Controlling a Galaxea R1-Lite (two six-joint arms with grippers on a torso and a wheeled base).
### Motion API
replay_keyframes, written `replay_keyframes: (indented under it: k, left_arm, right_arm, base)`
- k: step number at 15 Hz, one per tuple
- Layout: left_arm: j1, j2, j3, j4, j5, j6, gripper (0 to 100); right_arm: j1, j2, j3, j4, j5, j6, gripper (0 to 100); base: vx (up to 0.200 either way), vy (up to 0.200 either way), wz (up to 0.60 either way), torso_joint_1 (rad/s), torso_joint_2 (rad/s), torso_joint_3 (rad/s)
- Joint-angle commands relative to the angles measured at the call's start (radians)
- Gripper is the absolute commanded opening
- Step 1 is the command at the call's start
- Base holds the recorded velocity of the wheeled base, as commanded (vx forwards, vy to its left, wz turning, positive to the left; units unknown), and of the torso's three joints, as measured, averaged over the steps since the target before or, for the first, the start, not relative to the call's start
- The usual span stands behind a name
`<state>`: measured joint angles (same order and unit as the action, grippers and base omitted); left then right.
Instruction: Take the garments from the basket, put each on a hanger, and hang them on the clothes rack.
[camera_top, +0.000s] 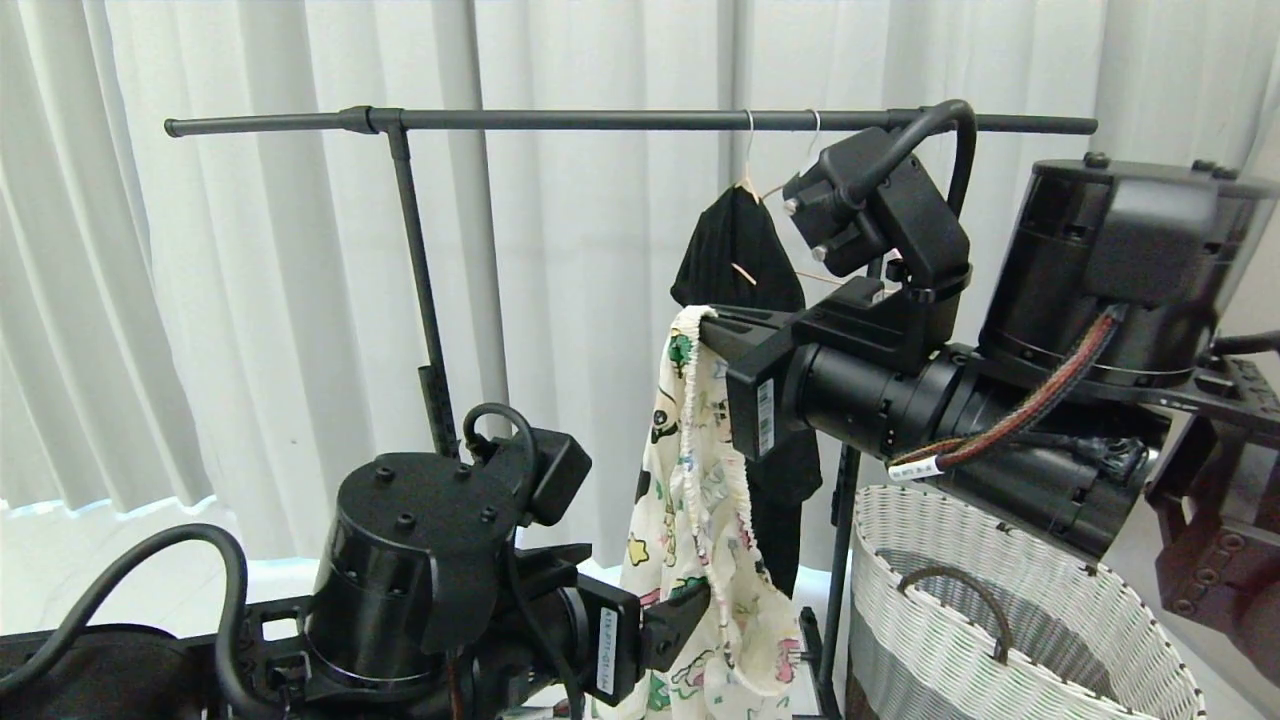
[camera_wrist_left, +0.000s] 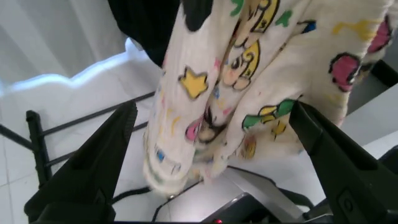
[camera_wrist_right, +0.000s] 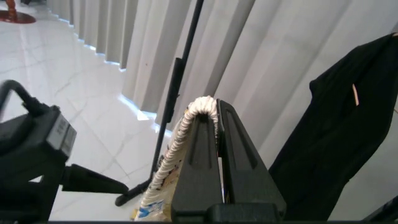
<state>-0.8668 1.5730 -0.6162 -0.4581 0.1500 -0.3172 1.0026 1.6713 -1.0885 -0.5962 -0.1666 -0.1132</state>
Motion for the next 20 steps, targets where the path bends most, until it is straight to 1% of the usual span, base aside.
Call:
replay_keyframes:
  k: [1, 3, 4, 5, 7, 9, 10, 12, 13, 14, 16, 17, 20]
  left_arm:
    - [-0.051, -0.005, 0.007, -0.053, 0.0, -0.002, 100]
    - [-0.087, -0.019, 0.024, -0.094, -0.001, -0.003, 100]
    - [-0.101, -0.031, 0.039, -0.099, -0.001, -0.002, 100]
    - [-0.13, -0.064, 0.088, -0.1, -0.001, 0.0, 100]
    - [-0.136, -0.093, 0.138, -0.103, -0.001, 0.0, 100]
    - [-0.127, -0.088, 0.115, -0.145, -0.006, -0.005, 100]
    - [-0.113, -0.064, 0.075, -0.156, -0.007, -0.016, 100]
    - [-0.1, -0.03, 0.007, -0.156, -0.006, -0.057, 100]
    - [-0.09, -0.002, -0.045, -0.156, -0.004, -0.091, 100]
    - [-0.08, 0.01, -0.066, -0.156, -0.004, -0.103, 100]
    - [-0.047, 0.03, -0.06, -0.156, 0.002, -0.1, 100]
    - [-0.024, 0.036, -0.034, -0.156, 0.006, -0.098, 100]
    - [-0.021, 0.038, 0.003, -0.156, 0.006, -0.094, 100]
  right_arm:
    - [0.001, 0.002, 0.001, -0.001, -0.001, 0.0, 0]
    - [-0.001, 0.005, 0.001, -0.001, -0.001, -0.002, 0]
    - [-0.001, 0.007, 0.001, -0.001, -0.001, -0.002, 0]
    - [-0.001, 0.008, 0.001, -0.001, -0.001, -0.002, 0]
    - [0.002, 0.005, -0.004, -0.001, -0.001, -0.014, 0]
    - [0.011, 0.001, -0.016, 0.009, -0.004, -0.033, 0]
    - [0.022, -0.002, -0.024, 0.026, -0.025, -0.039, 0]
    - [0.031, -0.002, -0.031, 0.029, -0.048, -0.039, 0]
    - [0.034, -0.002, -0.031, 0.029, -0.051, -0.039, 0]
    - [0.034, -0.002, -0.031, 0.029, -0.051, -0.04, 0]
    - [0.033, -0.004, -0.031, 0.029, -0.054, -0.04, 0]
    - [0.033, -0.004, -0.033, 0.029, -0.054, -0.04, 0]
    - [0.031, -0.001, -0.034, 0.029, -0.054, -0.04, 0]
  base:
    - [0.0, 0.0, 0.0, 0.0, 0.0, 0.0]
    - [0.0, 0.0, 0.0, 0.0, 0.0, 0.0]
    - [0.0, 0.0, 0.0, 0.0, 0.0, 0.0]
    - [0.0, 0.0, 0.0, 0.0, 0.0, 0.0]
    - [0.0, 0.0, 0.0, 0.0, 0.0, 0.0]
    - [0.0, 0.0, 0.0, 0.0, 0.0, 0.0]
    - [0.0, 0.0, 0.0, 0.0, 0.0, 0.0]
    - [0.0, 0.0, 0.0, 0.0, 0.0, 0.0]
    - [0.0, 0.0, 0.0, 0.0, 0.0, 0.0]
    - [0.0, 0.0, 0.0, 0.0, 0.0, 0.0]
    - [0.0, 0.0, 0.0, 0.0, 0.0, 0.0]
    - [0.0, 0.0, 0.0, 0.0, 0.0, 0.0]
    - [0.0, 0.0, 0.0, 0.0, 0.0, 0.0]
